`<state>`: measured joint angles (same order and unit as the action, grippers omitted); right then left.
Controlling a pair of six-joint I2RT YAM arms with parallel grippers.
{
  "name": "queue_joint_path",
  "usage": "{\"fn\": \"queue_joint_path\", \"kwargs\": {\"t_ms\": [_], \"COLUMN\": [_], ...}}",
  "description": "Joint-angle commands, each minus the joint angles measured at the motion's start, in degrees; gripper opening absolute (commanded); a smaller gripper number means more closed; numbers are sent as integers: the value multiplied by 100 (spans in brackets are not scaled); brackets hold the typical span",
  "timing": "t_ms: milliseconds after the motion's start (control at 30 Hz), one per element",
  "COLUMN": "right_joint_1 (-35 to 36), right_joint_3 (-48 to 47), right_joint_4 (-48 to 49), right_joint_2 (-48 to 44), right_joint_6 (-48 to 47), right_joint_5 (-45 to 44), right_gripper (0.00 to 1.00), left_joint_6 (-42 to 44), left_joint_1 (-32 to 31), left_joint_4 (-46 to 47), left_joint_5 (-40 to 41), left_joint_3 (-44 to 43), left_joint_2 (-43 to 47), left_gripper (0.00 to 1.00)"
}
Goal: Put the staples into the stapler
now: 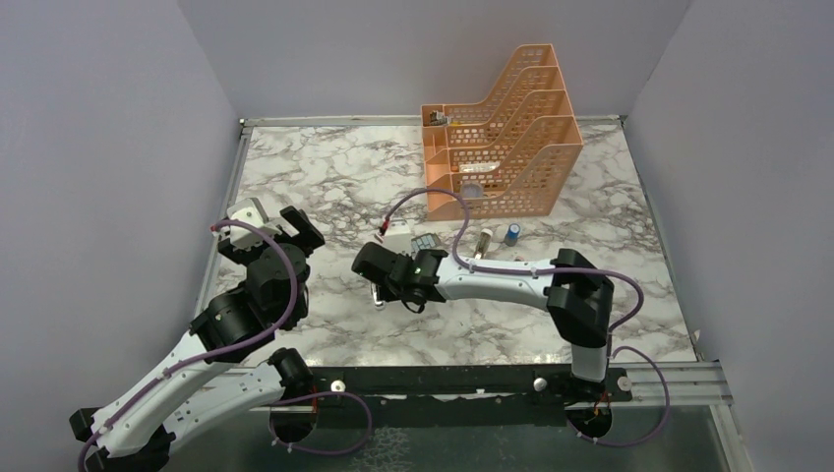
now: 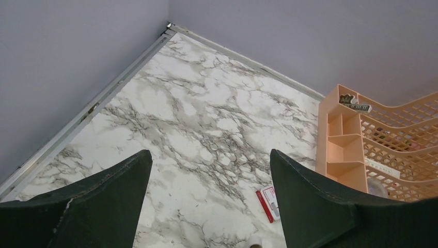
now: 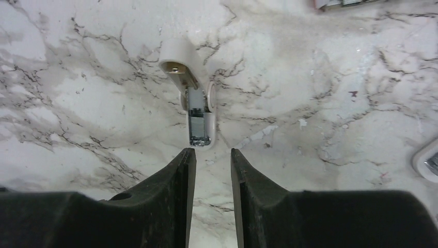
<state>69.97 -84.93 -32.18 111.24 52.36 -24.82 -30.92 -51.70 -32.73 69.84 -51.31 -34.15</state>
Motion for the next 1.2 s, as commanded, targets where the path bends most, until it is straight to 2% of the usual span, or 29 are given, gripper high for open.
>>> {"fn": "queue_joint_path", "kwargs": {"t_ms": [0,133,267,400,600,867,1167], "right_joint_1": [-215,-611,-1187,-1708,-2220,-2312,-2316], "right_joint_3": [432,747,922,780,172,-131,-330], "right_joint_4": [-55,-48,204,565,625,678,491], "right_joint_2": [-530,-836,-930,-711,-5,474,731], "right_joint_6": [185,57,-454,-1288,-2256,-2687,-2957], "right_joint_5": [-492,-589,-307,-8,702,1181,1036], "right_gripper": [36,32,27,28,34,37,38], "left_joint_6": [-55,2,77,1,-11,5,34], "left_joint_1": [24,27,21,29,28,30,35], "left_joint_4": [50,174,251,307,557,698,742], "left_joint_5": [-76,-199,-292,-473,-638,-629,-639], "left_joint_3": [32,109,134,159,309,348,373], "left_joint_2": [33,-116,-402,-642,-891,-1161,-1311], "left_gripper": [85,85,85,85,86,86,86]}}
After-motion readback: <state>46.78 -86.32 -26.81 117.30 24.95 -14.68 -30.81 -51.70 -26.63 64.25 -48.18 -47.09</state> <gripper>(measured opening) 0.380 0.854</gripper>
